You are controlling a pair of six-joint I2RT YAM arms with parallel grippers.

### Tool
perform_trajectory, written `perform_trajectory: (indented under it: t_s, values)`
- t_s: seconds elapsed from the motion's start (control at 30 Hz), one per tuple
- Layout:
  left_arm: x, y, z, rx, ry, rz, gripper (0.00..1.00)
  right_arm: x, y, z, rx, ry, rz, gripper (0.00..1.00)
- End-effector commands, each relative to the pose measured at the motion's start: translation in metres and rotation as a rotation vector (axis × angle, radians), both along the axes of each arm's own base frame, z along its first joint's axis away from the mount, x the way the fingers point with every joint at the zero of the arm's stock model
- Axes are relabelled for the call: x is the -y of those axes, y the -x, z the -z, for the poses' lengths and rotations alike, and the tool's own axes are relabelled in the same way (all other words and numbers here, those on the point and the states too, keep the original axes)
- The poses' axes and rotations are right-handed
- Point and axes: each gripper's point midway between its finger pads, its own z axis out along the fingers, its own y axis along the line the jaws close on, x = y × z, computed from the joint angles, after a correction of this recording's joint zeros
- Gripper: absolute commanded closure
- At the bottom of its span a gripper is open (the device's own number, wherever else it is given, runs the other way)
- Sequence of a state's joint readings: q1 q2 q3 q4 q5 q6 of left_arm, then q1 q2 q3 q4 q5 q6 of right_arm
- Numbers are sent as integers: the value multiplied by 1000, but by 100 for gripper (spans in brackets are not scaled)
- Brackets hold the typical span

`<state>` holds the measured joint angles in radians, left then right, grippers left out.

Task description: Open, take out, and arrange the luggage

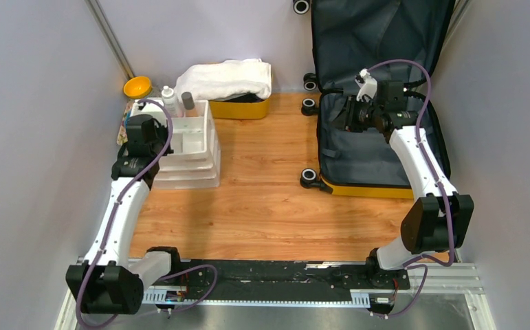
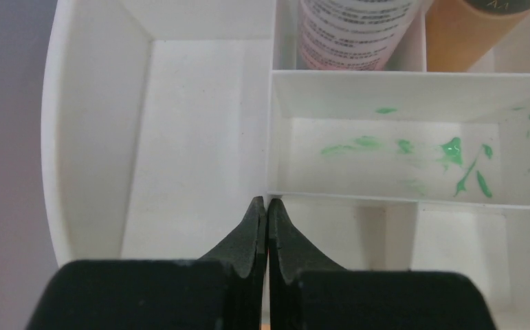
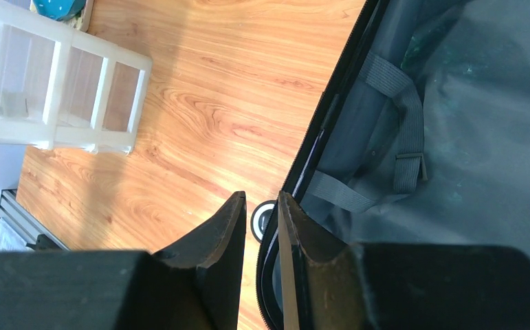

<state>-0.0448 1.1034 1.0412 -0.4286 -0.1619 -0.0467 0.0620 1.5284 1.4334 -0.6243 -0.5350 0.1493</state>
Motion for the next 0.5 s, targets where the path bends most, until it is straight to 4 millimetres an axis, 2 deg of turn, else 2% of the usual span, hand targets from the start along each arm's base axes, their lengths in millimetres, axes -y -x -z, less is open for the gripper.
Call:
perform_trajectory:
  t_s: [0.0, 0.13, 0.23, 0.3, 0.43, 0.47]
  values:
    - [-52, 28, 4, -46, -161, -46, 100, -2, -2, -30, 81, -22, -14, 73]
    - [-68, 37, -8, -38, -164, -61, 100, -3, -2, -30, 78, -25, -18, 73]
    - [-66, 42, -11, -26, -174, -46, 100, -3, -2, -28, 69, -26, -18, 73]
    - [-73, 45, -11, -32, -216, -58, 100, -5, -3, -29, 72, -30, -25, 73]
    - [-99, 38, -14, -17, -226, -101, 100, -6, -3, -29, 69, -38, -29, 73]
    - [-107, 35, -20, -9, -239, -107, 100, -7, -3, -27, 64, -39, -29, 73]
